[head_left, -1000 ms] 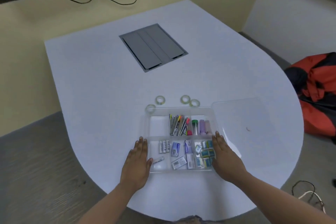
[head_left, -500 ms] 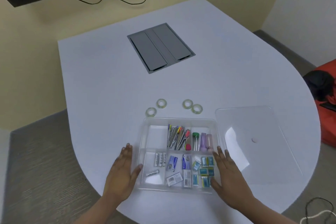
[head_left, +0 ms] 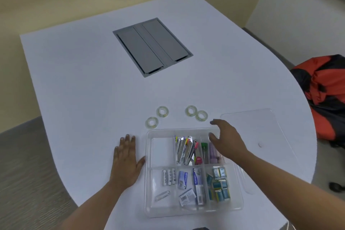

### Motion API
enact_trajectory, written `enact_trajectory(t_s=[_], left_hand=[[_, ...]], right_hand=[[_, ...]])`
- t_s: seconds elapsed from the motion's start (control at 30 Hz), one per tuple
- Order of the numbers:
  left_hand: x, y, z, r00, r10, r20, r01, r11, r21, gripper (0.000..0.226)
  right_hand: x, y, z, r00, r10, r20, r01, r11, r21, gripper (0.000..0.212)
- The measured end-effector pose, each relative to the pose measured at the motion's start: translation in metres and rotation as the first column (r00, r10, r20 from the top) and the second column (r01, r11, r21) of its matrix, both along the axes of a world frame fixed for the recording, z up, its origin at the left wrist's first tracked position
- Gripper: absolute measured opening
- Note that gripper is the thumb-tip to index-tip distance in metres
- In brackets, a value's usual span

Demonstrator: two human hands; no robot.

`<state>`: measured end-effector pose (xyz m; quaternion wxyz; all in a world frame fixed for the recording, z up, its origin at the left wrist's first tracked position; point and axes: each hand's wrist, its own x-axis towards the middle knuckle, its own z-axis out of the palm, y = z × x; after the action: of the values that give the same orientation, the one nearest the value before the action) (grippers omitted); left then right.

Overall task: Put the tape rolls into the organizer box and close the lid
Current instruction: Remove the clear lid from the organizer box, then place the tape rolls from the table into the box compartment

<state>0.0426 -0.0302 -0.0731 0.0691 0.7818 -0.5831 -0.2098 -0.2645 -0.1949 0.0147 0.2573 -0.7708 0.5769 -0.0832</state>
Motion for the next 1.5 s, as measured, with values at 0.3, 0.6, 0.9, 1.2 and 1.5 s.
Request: enact_trajectory(t_s=[0.3,0.6,0.9,1.2,1.5], left_hand=[[0.007,0.007,-0.03,0.998,-0.054,-0.01,0.055,0.991,0.122,0.095],[0.006,0.006,-0.031,0.998,-0.068,0.007,0.066,0.988,0.137,0.089],[0.004,0.005,-0.026,0.997,-0.066,0.03,0.061,0.99,0.125,0.089],[0.004,0.004,-0.025,0.998,-0.069,0.007,0.067,0.988,0.138,0.092],[0.004,0.005,-0.027,0.998,-0.067,0.022,0.063,0.988,0.138,0.087]], right_hand=[[0.042,-0.066,-0.02,0.985,-0.15,-0.087,0.162,0.975,0.154,0.047],[0.062,-0.1,-0.047,0.949,-0.144,-0.281,0.206,0.957,0.203,0.062],[0.056,-0.099,-0.046,0.942,-0.213,-0.26,0.241,0.967,0.081,0.032],[0.065,-0.104,-0.045,0.922,-0.179,-0.343,0.269,0.934,0.235,0.057],[0.082,-0.105,-0.036,0.933,-0.093,-0.348,0.203,0.934,0.293,0.039]])
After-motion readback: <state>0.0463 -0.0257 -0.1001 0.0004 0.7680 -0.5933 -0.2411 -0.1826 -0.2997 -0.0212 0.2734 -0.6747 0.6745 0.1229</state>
